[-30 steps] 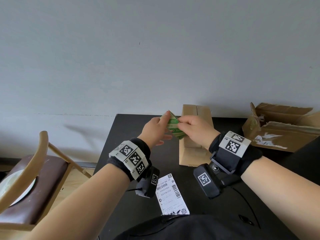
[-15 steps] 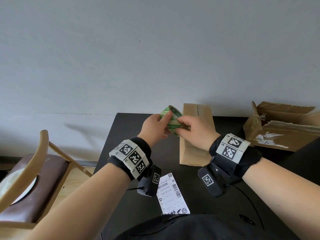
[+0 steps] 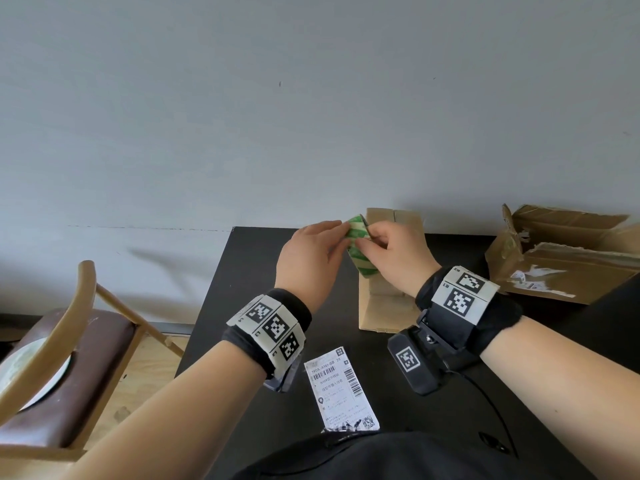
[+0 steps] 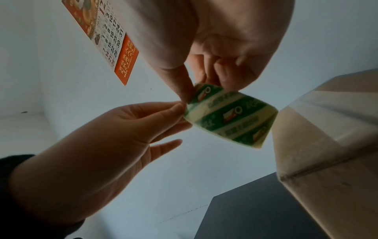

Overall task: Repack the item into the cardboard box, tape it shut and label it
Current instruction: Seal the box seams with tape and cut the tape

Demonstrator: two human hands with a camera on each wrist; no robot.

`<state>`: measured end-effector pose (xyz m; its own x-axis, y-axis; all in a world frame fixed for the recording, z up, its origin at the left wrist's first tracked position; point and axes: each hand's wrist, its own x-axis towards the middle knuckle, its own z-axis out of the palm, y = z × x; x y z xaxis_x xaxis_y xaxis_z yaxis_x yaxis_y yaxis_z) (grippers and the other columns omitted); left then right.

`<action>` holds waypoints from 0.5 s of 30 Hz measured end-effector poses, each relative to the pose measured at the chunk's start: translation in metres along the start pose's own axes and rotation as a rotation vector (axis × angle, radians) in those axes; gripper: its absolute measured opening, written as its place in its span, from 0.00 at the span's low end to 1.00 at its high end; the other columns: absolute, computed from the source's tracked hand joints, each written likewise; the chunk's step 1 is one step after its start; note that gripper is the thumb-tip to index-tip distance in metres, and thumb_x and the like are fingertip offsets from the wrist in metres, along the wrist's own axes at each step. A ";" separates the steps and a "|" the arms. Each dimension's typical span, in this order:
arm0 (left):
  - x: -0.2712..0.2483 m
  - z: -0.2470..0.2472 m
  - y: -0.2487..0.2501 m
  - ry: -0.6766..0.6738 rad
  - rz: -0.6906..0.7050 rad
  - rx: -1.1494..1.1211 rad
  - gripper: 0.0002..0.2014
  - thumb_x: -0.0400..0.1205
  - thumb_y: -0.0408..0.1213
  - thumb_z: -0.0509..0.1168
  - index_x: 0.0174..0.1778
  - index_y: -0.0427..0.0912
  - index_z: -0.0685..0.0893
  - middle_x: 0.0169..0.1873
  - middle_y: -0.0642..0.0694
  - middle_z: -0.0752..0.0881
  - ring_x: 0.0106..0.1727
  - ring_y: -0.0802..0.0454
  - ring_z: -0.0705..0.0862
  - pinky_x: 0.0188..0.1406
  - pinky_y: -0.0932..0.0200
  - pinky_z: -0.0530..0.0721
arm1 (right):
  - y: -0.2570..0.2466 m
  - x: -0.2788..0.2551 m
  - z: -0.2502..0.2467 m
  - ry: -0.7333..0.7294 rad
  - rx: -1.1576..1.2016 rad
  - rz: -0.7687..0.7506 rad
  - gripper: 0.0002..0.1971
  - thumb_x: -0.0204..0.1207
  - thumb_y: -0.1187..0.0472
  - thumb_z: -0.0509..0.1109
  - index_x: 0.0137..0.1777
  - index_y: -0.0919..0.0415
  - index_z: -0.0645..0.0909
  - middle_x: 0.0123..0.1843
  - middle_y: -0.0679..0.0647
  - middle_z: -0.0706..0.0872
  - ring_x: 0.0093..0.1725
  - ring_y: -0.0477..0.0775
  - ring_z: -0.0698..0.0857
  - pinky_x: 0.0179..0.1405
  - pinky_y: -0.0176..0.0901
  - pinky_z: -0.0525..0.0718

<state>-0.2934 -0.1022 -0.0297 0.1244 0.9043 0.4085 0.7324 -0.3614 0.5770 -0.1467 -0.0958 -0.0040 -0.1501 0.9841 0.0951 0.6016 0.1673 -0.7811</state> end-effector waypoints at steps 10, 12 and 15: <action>0.002 -0.004 0.002 0.120 0.085 0.198 0.11 0.77 0.39 0.62 0.45 0.42 0.90 0.39 0.44 0.90 0.36 0.42 0.87 0.34 0.54 0.82 | -0.004 -0.002 0.001 0.014 -0.050 -0.007 0.11 0.78 0.55 0.68 0.52 0.61 0.85 0.48 0.56 0.90 0.49 0.54 0.87 0.53 0.54 0.85; 0.001 -0.003 0.001 0.133 0.109 0.282 0.11 0.76 0.39 0.62 0.39 0.42 0.90 0.32 0.45 0.88 0.28 0.42 0.85 0.27 0.58 0.79 | -0.003 -0.002 0.002 0.010 -0.090 -0.008 0.11 0.78 0.55 0.68 0.53 0.61 0.85 0.49 0.55 0.90 0.49 0.53 0.87 0.53 0.50 0.84; 0.003 -0.005 0.003 -0.038 0.023 0.433 0.17 0.83 0.43 0.52 0.44 0.43 0.87 0.37 0.47 0.86 0.37 0.44 0.84 0.32 0.58 0.72 | -0.001 -0.004 0.002 0.020 -0.157 -0.031 0.11 0.78 0.56 0.67 0.51 0.62 0.85 0.45 0.55 0.89 0.46 0.53 0.87 0.49 0.48 0.84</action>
<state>-0.2944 -0.1017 -0.0236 0.1622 0.9077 0.3871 0.9413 -0.2601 0.2153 -0.1487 -0.0998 -0.0047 -0.1557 0.9791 0.1306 0.7127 0.2029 -0.6715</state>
